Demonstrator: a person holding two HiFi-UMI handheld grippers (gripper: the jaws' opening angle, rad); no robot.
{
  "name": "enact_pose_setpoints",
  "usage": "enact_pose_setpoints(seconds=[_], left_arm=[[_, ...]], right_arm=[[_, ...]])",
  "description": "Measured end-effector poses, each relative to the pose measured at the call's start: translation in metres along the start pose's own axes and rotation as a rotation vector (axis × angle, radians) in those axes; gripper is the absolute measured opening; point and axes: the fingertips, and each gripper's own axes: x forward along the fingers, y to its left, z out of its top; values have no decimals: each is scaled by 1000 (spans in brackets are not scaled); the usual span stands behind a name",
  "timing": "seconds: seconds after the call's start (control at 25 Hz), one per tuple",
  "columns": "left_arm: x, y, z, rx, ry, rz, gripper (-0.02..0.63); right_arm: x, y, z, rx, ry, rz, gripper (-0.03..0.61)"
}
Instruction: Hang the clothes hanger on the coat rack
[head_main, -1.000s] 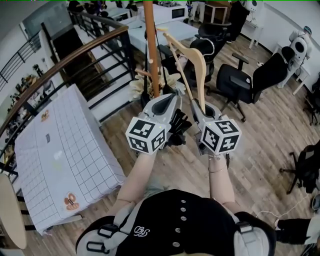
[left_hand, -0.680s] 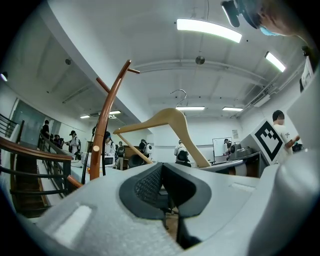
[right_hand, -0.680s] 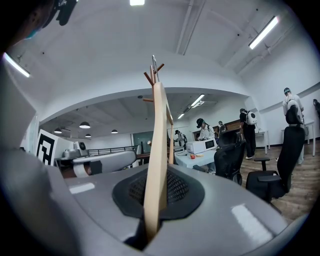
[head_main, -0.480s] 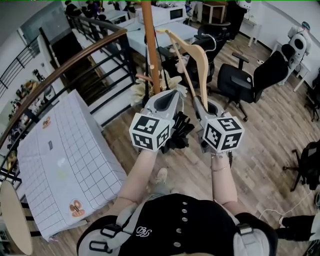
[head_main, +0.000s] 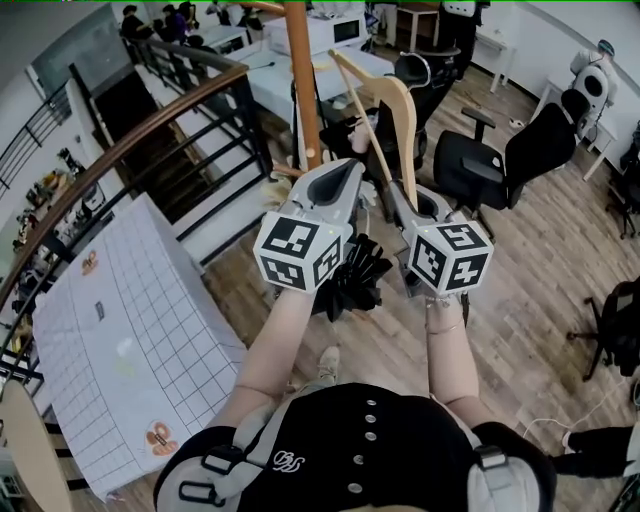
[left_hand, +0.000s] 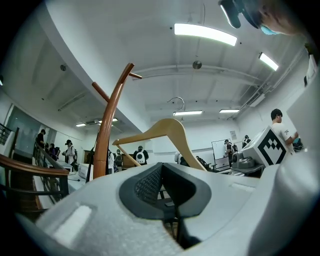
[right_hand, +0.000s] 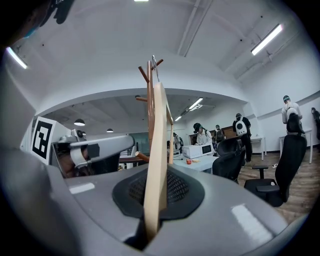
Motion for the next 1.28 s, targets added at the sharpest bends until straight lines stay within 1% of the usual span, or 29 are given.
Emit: enact_pose_setpoints(seconds=[0.08, 0.2, 0.28, 0.36, 0.52, 0.6, 0.72, 0.92, 1.28], left_arm=[[7, 5, 9, -7, -19, -13, -3], [17, 13, 19, -43, -38, -42, -3], [23, 16, 23, -44, -39, -70, -3], [29, 19, 28, -27, -35, -91, -3], [40, 29, 39, 10, -41, -90, -3], [46, 35, 46, 20, -53, -87, -3], [53, 46, 60, 28, -86, -79, -3], [61, 60, 82, 30, -156, -82, -2], [87, 77, 123, 90, -226, -115, -3]], right_arm=[[6, -4, 7, -8, -2, -6, 0], [16, -11, 20, -19, -14, -9, 0], [23, -13, 30, -30, -24, -6, 0], [31, -13, 41, -50, -35, 0, 0], [44, -15, 58, -114, -51, -6, 0], [52, -16, 65, -119, -59, -4, 1], [67, -15, 78, -114, -74, 7, 1], [82, -18, 94, -142, -92, -3, 1], [111, -24, 147, -214, -152, -15, 0]])
